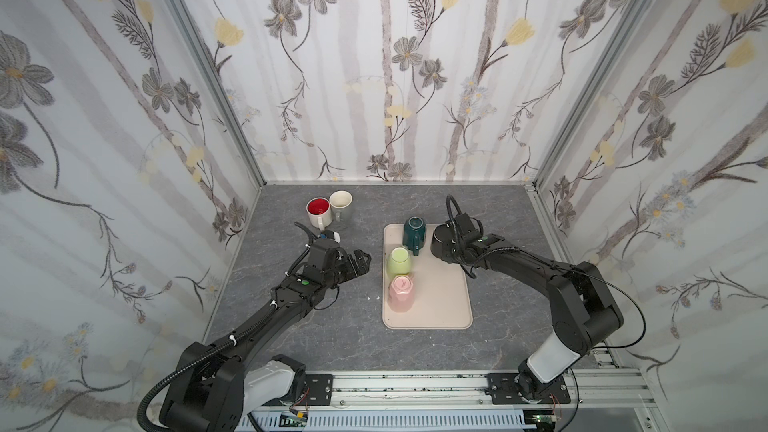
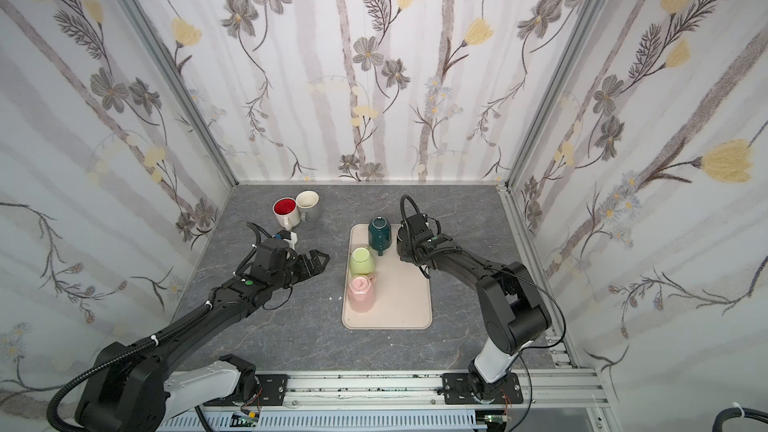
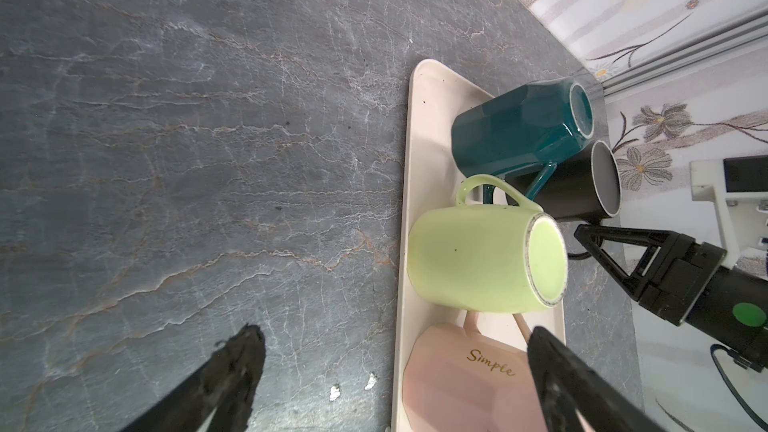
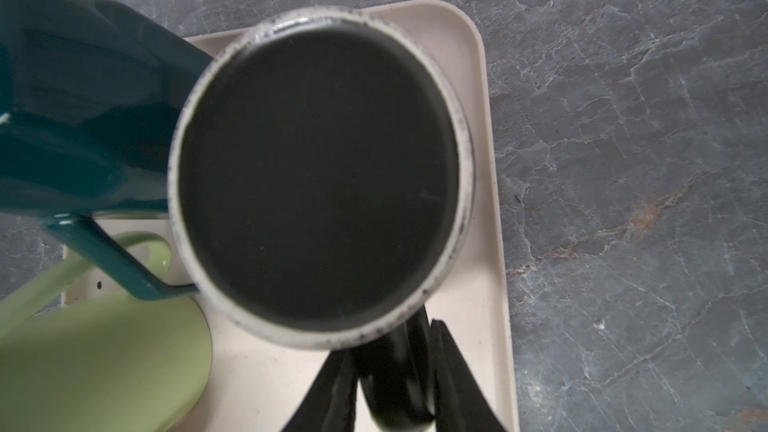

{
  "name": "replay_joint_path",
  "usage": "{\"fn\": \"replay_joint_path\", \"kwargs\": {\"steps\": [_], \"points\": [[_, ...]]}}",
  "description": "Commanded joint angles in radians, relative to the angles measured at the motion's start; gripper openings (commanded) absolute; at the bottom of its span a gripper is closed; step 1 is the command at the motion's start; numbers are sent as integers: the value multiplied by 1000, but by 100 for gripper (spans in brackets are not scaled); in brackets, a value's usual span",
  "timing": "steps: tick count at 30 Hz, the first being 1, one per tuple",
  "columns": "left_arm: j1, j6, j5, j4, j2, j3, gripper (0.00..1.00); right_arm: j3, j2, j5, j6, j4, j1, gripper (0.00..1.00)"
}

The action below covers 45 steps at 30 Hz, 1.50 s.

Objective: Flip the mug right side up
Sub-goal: 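Lower the right gripper and close it on the black mug's bottom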

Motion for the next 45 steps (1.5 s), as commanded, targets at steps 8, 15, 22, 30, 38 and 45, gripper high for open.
{"fn": "replay_joint_path", "kwargs": {"steps": [8,15,22,30,38,45], "points": [[-3,-13,-7,29,0,-1,100,49,41,6,-13,-3,-1,28],[-5,-13,-14,29,-14,-1,100,69,49,29,-14,-24,-1,29],[-4,-14,-8,30,-6,2,100,79,67,50,-24,-28,-2,28],[-6,-18,-9,29,-22,-1,100,108,99,89,-42,-47,-8,26],[-8,-16,-7,33,-10,-3,100,121,116,97,-42,-57,-10,14],[-8,-18,-4,36,-7,-4,100,126,109,90,-43,-71,-12,11]]}}
